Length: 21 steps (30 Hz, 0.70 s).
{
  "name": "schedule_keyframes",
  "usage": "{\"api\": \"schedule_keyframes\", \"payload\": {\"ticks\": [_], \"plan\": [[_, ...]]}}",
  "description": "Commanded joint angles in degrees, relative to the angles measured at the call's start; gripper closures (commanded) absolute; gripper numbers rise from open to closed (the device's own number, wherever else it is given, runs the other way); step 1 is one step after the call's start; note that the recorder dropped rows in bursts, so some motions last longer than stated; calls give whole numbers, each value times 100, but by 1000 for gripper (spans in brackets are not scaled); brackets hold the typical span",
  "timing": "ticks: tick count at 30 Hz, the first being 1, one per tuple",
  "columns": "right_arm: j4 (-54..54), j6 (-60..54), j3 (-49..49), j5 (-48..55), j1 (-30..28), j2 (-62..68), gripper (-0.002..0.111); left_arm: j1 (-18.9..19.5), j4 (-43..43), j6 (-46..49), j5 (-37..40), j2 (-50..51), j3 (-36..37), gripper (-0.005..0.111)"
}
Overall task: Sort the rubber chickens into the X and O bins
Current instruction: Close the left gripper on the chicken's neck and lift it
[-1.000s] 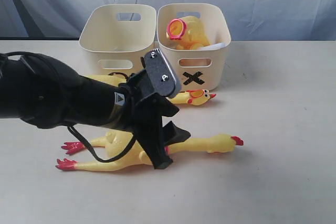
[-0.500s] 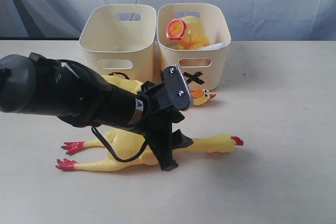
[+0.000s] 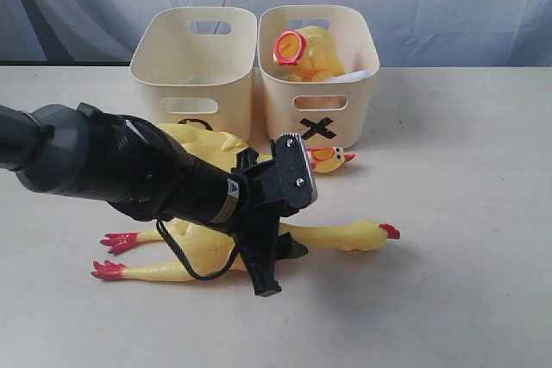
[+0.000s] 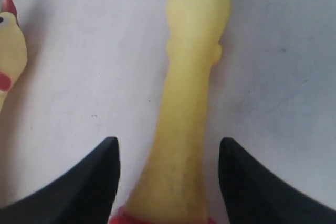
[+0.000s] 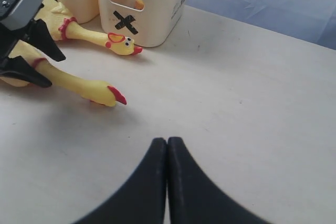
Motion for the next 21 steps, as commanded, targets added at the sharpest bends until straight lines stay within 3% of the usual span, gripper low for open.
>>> {"api": "schedule_keyframes", "payload": {"ticks": [1, 17, 21], "plan": [[-2, 1, 23, -19, 6, -18, 108, -38, -25, 179, 82, 119, -24, 52], [2, 11, 23, -21, 6, -18, 108, -38, -25, 281, 266, 427, -24, 53], [2, 10, 23, -21, 61, -18, 108, -38, -25, 281, 293, 454, -24, 64]]}}
